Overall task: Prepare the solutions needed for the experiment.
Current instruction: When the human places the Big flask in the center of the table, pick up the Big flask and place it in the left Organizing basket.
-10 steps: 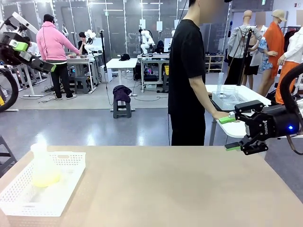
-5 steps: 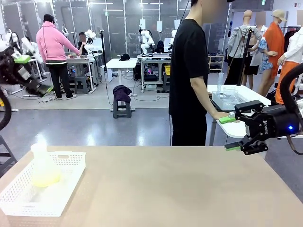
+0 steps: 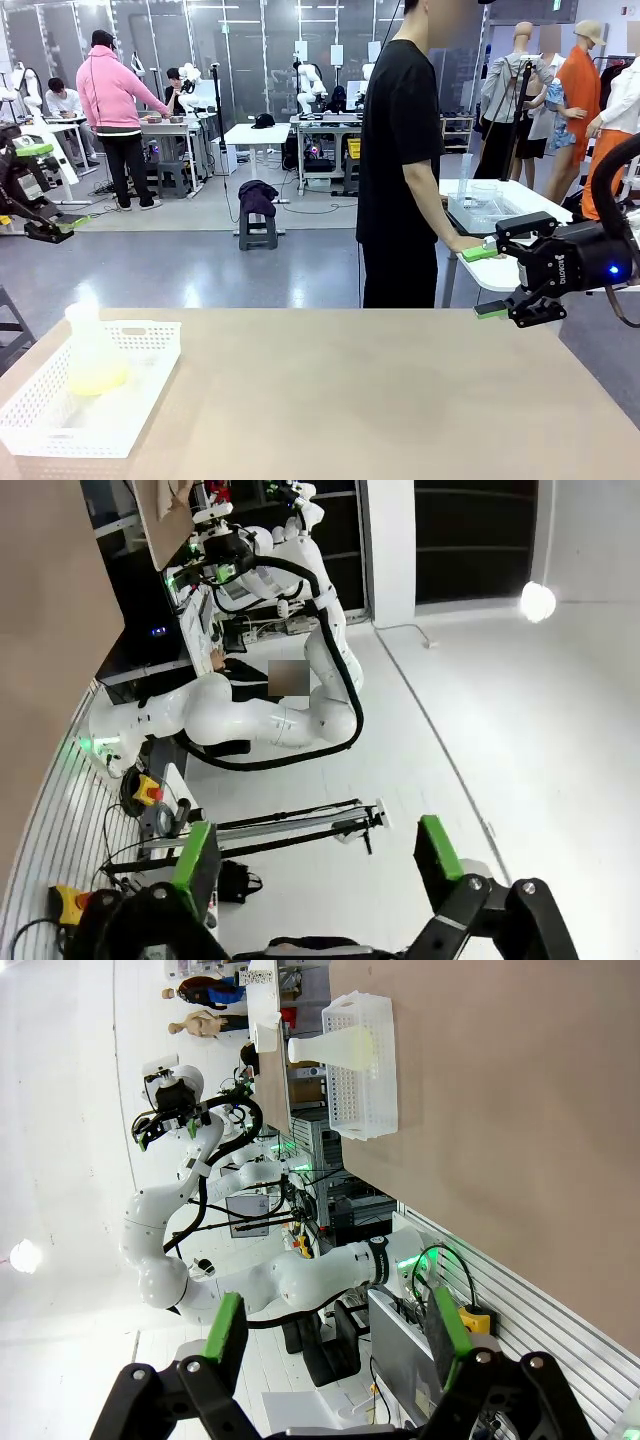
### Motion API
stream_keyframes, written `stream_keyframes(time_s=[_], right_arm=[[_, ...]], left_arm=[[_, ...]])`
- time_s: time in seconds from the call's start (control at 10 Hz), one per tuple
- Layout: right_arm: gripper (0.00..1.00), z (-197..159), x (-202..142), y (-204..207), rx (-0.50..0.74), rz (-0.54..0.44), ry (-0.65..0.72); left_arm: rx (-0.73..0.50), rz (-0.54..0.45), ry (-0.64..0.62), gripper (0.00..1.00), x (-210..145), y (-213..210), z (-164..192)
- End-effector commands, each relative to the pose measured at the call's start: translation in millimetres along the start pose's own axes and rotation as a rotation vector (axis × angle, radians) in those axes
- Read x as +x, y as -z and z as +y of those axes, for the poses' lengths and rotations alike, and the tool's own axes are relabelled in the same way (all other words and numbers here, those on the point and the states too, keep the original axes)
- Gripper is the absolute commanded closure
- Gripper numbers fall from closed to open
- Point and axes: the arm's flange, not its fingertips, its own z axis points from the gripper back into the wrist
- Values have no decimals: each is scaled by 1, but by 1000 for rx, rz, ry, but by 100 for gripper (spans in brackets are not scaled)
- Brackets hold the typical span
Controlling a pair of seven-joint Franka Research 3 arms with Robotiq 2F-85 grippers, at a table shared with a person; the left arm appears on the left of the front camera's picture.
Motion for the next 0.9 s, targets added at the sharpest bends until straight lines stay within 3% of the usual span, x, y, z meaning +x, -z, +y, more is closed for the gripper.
stream_keyframes(time_s=[0.0,0.8], right_arm=[[10,1,1,1,14,-4,-11],[10,1,1,1,14,-4,-11]], left_arm=[[7,-20,-50,0,0,-5,2],[-1,-10,-20,0,-2,-5,3]])
